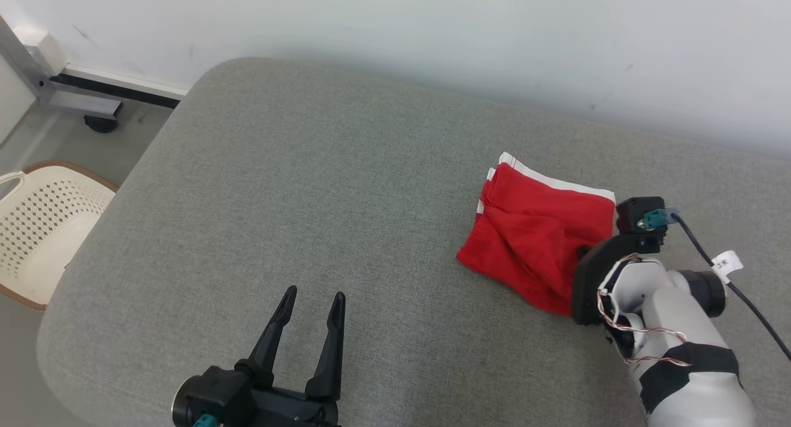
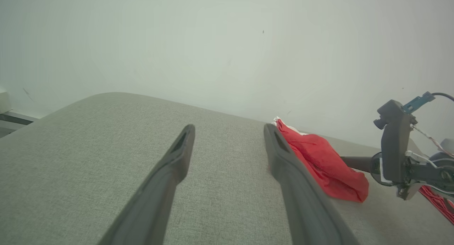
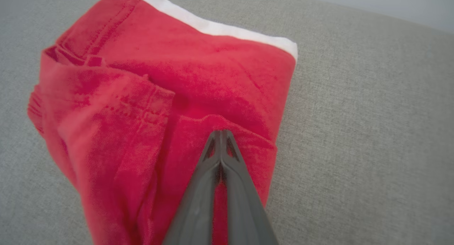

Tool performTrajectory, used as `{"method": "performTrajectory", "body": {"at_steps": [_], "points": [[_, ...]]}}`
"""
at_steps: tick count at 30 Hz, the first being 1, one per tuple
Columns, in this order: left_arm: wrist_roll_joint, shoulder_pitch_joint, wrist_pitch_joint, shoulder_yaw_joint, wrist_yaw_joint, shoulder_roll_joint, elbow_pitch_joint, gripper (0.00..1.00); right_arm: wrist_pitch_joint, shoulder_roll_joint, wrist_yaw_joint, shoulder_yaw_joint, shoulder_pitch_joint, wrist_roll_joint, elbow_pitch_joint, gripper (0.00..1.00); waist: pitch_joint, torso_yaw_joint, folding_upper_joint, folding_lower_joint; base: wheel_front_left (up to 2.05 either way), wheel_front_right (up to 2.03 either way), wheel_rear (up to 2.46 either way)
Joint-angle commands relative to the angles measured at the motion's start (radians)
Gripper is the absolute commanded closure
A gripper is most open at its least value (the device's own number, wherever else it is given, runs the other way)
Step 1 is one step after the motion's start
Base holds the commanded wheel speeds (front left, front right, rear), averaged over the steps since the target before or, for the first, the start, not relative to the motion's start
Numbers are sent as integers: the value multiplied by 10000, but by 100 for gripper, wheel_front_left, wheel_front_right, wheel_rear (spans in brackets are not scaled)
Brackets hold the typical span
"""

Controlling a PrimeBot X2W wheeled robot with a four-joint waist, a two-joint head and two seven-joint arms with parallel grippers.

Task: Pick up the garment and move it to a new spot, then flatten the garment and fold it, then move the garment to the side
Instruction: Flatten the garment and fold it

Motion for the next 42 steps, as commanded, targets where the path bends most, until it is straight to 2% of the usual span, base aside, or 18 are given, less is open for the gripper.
{"method": "performTrajectory", "body": {"at_steps": [1, 6, 10, 19, 25, 29, 30, 31, 37, 42], "points": [[79, -79, -28, -9, -37, -20, -36, 0, -122, 80, -22, 55, -12, 71, 102, 100, 103, 3, 0, 0, 0, 0, 0], [66, -136, -28, -74, -44, -19, 47, 0, -412, 311, -20, 427, -237, 34, 507, 100, 224, 230, 0, 0, 0, 0, 0], [-3, -158, -28, -75, -34, -27, 73, 0, -421, 390, -22, 1245, -364, 476, 736, 100, 200, 407, 0, 0, 0, 0, 0], [-12, 4, -28, 36, -12, -27, 87, 0, -266, 401, -22, 4299, -13, 2627, -15, 100, 30, 509, 0, 0, 0, 0, 0], [34, 69, -28, 68, -26, -22, 77, 0, -271, 410, -22, 5558, 153, 3839, -551, 100, -28, 443, 0, 0, 0, 0, 0], [55, 141, -28, 98, -13, 27, 104, 0, -529, 394, -22, 5750, -20, 4233, -818, 100, -180, 290, 0, 0, 0, 0, 0], [58, 171, -28, 119, -2, 49, 101, 0, -697, 399, -22, 5692, -85, 4114, -843, 73, -249, 228, 0, 0, 0, 0, 0], [52, 217, -28, 140, -4, 72, 96, 0, -880, 404, -22, 5572, -115, 3955, -851, 0, -303, 166, 0, 0, 0, 0, 0], [108, 352, -30, 459, 86, 171, -121, 0, -1774, 407, -20, 4529, 371, 3109, -1060, 0, -654, -322, 0, 0, 0, 0, 0], [-63, 602, -28, 943, 105, 142, -331, 0, -2792, 398, -22, 3231, 1587, 2603, -2347, 0, -925, -941, 0, 0, 0, 0, 0]]}}
